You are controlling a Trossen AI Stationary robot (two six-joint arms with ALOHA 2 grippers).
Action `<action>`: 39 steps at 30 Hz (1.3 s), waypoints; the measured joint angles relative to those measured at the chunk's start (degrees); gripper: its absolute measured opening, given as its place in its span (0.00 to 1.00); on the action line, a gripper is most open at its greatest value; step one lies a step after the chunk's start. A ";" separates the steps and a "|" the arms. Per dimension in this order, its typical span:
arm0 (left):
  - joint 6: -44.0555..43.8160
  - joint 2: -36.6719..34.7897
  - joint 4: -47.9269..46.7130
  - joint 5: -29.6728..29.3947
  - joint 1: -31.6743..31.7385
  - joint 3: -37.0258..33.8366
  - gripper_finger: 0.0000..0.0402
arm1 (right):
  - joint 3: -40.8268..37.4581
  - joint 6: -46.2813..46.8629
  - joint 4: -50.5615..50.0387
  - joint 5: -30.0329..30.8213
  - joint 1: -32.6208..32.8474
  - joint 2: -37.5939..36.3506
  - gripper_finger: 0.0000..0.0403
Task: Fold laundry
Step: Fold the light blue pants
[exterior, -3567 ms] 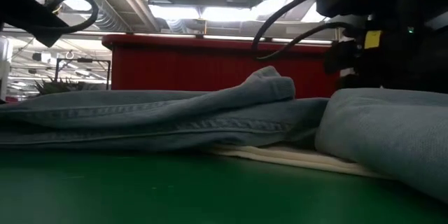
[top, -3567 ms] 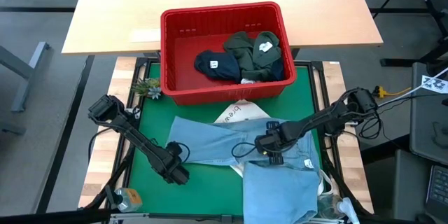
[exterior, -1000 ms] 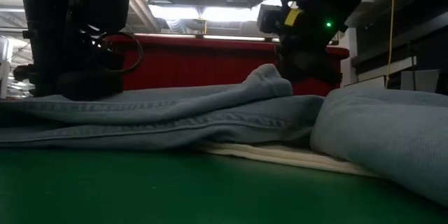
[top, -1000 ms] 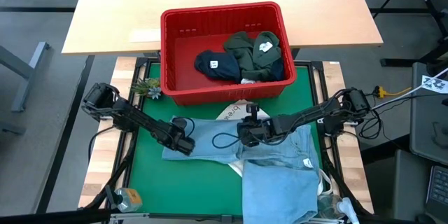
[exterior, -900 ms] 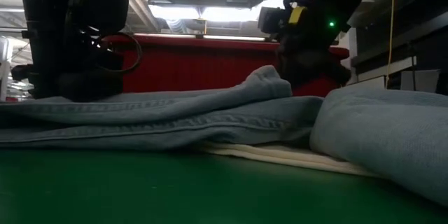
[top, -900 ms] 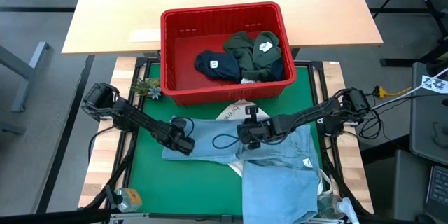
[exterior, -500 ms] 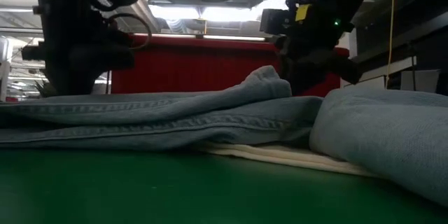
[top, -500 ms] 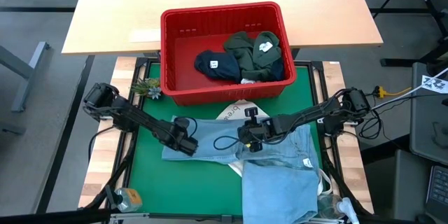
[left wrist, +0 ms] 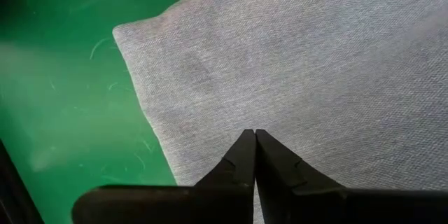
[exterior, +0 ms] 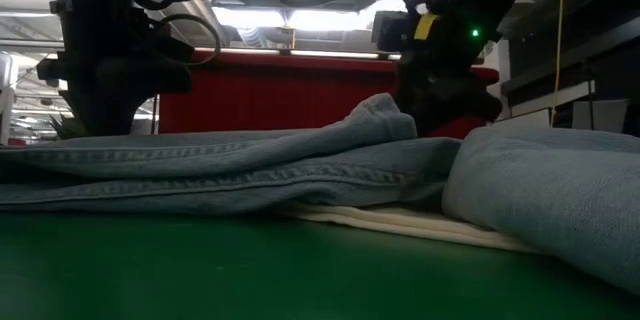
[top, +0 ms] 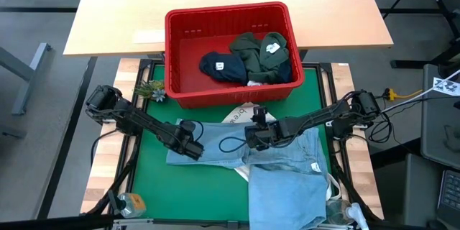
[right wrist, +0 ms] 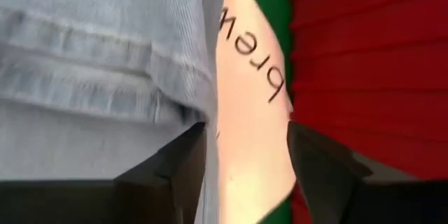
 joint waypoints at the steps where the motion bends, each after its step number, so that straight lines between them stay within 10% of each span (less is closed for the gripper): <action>1: 0.00 0.00 0.00 -0.02 0.00 0.00 0.00 | 1.04 1.22 -2.52 -0.80 0.00 0.00 0.51; 8: 2.79 0.00 0.02 -0.03 0.10 0.00 0.00 | 11.32 22.74 -21.87 -14.89 0.05 -0.09 0.51; 16: 2.82 -0.02 1.32 -0.56 0.79 0.00 0.00 | 12.24 33.77 -11.61 -39.86 0.96 -0.09 0.51; 39: 3.04 -0.07 2.00 -7.14 0.63 -0.04 0.00 | 11.32 71.46 2.59 -44.23 2.25 3.59 0.51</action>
